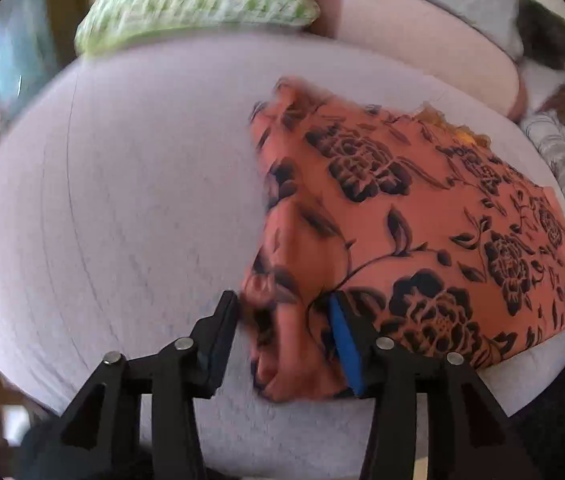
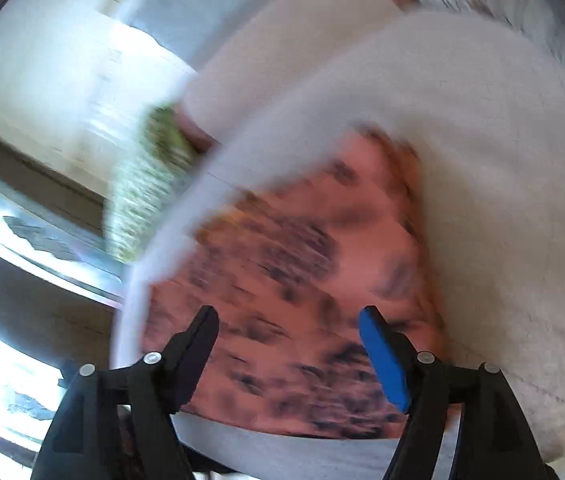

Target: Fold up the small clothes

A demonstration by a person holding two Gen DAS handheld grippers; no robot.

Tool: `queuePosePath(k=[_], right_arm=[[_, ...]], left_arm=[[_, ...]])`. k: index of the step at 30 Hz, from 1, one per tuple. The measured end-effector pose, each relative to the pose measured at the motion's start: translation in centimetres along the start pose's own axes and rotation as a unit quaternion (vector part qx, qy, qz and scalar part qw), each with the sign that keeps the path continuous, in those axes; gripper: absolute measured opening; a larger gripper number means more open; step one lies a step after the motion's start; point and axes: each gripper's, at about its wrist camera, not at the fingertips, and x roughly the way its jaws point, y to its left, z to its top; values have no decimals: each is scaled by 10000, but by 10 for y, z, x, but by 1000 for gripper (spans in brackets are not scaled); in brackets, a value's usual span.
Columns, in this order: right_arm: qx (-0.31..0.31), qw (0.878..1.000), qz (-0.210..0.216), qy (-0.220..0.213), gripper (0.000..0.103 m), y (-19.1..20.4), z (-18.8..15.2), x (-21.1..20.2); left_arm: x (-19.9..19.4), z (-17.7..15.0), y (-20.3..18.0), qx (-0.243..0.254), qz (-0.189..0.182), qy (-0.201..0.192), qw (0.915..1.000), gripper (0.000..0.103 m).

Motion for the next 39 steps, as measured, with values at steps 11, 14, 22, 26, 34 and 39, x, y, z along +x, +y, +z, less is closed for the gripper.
queuePosePath(k=[11, 14, 22, 26, 34, 39], right_arm=[[86, 9999, 88, 48, 71, -1, -4, 5], [-95, 9995, 229, -215, 71, 12, 1, -18], [-421, 9972, 564, -247, 73, 45, 61, -16], [-392, 9982, 441, 49, 73, 36, 80, 34], [-283, 9975, 628, -162, 71, 33, 85, 17], [-113, 9982, 595, 58, 76, 15, 109, 49]], left_arm=[[-15, -3, 17, -230, 188, 175, 9994, 47], [-42, 7, 4, 105, 275, -251, 9993, 47], [-16, 97, -26, 472, -88, -642, 9968, 48], [42, 123, -12, 464, 651, -265, 9965, 48], [32, 139, 0, 206, 494, -677, 9963, 52], [78, 143, 2, 457, 1104, -70, 9928, 53]])
